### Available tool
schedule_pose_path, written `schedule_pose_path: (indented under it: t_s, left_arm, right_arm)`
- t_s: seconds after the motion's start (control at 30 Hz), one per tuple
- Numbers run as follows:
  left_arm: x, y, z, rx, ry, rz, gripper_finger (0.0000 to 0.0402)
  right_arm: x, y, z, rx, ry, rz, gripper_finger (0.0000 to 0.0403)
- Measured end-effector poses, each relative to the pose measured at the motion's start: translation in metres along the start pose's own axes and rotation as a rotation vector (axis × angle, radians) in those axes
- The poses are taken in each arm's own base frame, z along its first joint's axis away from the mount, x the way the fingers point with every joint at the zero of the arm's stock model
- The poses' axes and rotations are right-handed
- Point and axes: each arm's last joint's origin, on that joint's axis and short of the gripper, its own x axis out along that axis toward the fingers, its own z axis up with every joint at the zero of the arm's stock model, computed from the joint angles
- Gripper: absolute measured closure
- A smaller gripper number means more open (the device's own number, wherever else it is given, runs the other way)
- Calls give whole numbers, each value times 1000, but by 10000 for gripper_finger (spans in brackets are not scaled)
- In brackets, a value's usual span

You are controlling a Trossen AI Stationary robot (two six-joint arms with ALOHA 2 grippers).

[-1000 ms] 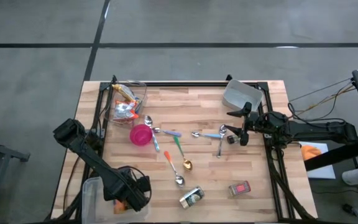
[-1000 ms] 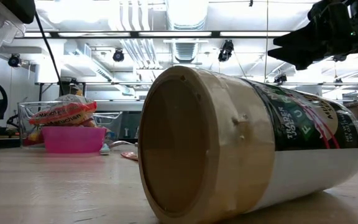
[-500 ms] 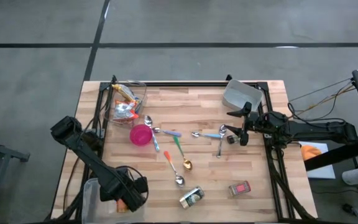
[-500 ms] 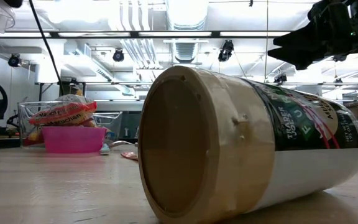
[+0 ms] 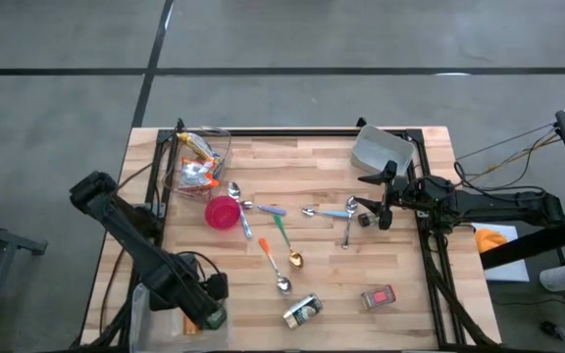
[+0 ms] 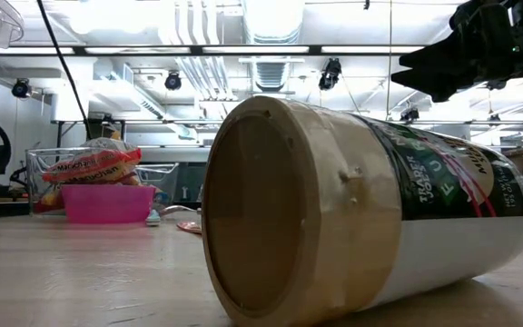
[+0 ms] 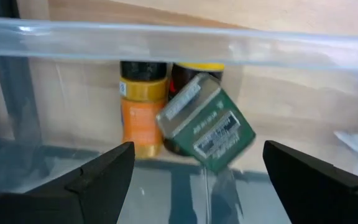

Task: Pick & Place Food Item
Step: Put the golden seasoning bottle into the white bin

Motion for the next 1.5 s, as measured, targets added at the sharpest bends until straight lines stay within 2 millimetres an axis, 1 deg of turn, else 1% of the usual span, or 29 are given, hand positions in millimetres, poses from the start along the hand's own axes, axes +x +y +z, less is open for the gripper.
schedule_pose_path:
  t_s: [0.13, 0.27, 0.4, 0.57, 0.67, 0.77, 0.93, 1.07, 1.17, 1.23, 1.37, 1.5]
  left_arm:
    - [-15, 4, 5, -21, 27, -43, 45]
    - [-24, 8, 12, -26, 1, -93, 45]
    - [-31, 10, 19, -19, -74, -171, 45]
    - [-41, 6, 30, 46, -206, -351, 45]
    - [-45, -4, 37, 122, -261, -406, 45]
    - [-49, -19, 44, 227, -282, -431, 45]
    - [-55, -50, 61, 449, -333, -488, 45]
    - [-62, -69, 68, 645, -384, -564, 45]
    - [-64, -78, 66, 783, -437, -629, 45]
    - [-62, -82, 63, 830, -466, -648, 45]
    - [-51, -93, 54, 853, -471, -637, 45]
    - [-38, -112, 36, 873, -442, -642, 45]
  right_arm:
    - [0, 0, 0, 0, 0, 0, 113]
    - [0, 0, 0, 0, 0, 0, 113]
    - [0, 0, 0, 0, 0, 0, 113]
    - [0, 0, 0, 0, 0, 0, 113]
    - [0, 0, 0, 0, 0, 0, 113]
    - [0, 0, 0, 0, 0, 0, 113]
    - [0, 0, 0, 0, 0, 0, 113]
    - [0, 0, 0, 0, 0, 0, 113]
    - [0, 0, 0, 0, 0, 0, 113]
    - [0, 0, 0, 0, 0, 0, 113]
    - [0, 0, 0, 0, 0, 0, 113]
    - [0, 0, 0, 0, 0, 0, 113]
